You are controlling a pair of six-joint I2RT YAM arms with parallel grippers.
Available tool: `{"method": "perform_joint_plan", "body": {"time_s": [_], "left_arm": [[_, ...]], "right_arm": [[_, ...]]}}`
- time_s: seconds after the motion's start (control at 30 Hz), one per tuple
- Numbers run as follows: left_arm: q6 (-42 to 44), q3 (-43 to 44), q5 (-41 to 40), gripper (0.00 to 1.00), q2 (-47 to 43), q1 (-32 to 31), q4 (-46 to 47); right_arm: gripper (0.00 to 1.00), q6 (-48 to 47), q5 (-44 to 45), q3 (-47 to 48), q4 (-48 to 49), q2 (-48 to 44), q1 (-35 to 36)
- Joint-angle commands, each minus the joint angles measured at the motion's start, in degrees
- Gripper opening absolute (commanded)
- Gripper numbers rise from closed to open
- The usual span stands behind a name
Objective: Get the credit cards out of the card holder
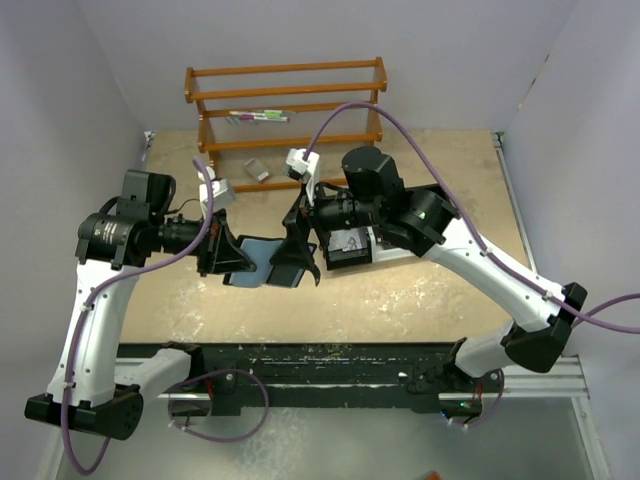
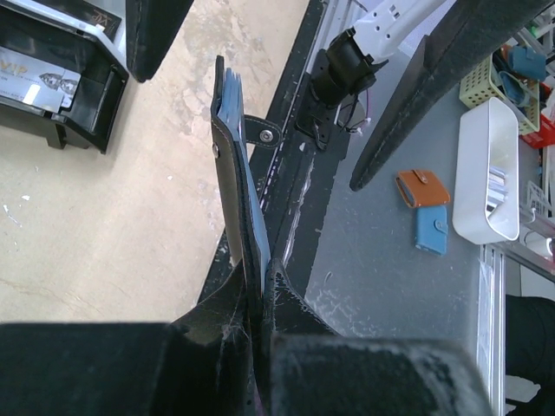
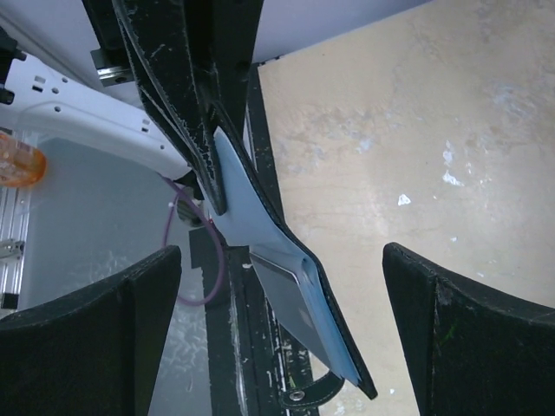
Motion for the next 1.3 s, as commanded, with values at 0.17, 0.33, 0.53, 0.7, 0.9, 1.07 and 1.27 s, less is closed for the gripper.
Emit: {"method": "perform_joint_plan", "body": {"time_s": [0.17,0.33,0.53,0.7,0.9,1.07,1.27], "left_arm": [[3.0,2.8,4.5,0.00,-0.2,0.2,-0.6],[5.0,3.4,6.3,0.00,0.3,0.1,-2.2],[5.7,3.5,7.3,0.00,0.7,0.1,-2.7],[6.3,3.6,7.4,0.00,1.3,0.1,-3.0],[5.0,3.5,5.9,0.18,2.0,0.1,-1.4],[-5.2,1.8,0.3,0.83,-2.5,0.1,10.0],[-16.4,-3.0,-2.1,0.99,-10.1,0.1,23.0]], "right_arm": [[0.97,-2.8,-5.8,3.7,1.2,1.2,1.2],[0.92,-3.6,-6.7,4.6,-0.1,2.4,1.3],[0.62,-4.5,-12.8,6.2,-1.3,4.8,1.3],[0.30,-4.4,-15.9,5.5,-0.6,5.7,1.7],[0.00,-0.1,-15.8,3.3,4.6,4.4,2.2],[0.00,7.1,-10.4,-2.9,14.0,-0.2,1.7],[0.00,19.9,4.4,-15.1,33.3,-9.3,0.8]]}}
